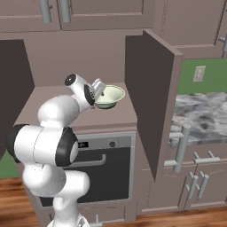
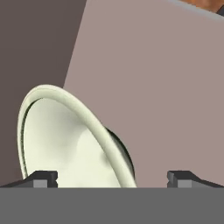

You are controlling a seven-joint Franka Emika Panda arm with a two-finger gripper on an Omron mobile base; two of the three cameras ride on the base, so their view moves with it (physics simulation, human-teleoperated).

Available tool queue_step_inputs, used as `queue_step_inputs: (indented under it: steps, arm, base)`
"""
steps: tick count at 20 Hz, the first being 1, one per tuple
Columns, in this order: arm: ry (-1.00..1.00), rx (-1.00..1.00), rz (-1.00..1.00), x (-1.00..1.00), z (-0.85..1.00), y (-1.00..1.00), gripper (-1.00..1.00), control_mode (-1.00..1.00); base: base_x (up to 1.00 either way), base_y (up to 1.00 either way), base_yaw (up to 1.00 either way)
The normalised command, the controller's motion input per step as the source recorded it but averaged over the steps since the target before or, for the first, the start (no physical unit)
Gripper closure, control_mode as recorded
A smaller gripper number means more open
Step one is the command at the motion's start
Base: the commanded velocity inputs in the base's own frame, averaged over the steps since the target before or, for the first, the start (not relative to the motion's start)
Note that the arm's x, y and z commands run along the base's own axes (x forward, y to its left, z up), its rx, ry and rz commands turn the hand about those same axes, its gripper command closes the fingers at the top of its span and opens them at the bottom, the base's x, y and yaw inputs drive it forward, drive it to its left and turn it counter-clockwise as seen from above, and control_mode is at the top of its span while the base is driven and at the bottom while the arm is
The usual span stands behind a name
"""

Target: Move the bowls from the cabinet to the plates on the dining table.

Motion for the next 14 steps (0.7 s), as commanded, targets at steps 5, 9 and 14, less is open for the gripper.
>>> queue_step_inputs:
  steps: [5, 9, 14]
  arm:
    - [0.00, -0.02, 0.02, 0.26, -0.09, 0.00, -1.00, -1.00]
    - [0.00, 0.00, 0.03, 0.18, -0.24, 0.00, -1.00, -1.00]
    - [0.00, 0.00, 0.04, 0.10, -0.65, 0.00, -1.00, -1.00]
  base:
    - [0.00, 0.00, 0.00]
    - [0.00, 0.00, 0.00]
    - [0.00, 0.00, 0.00]
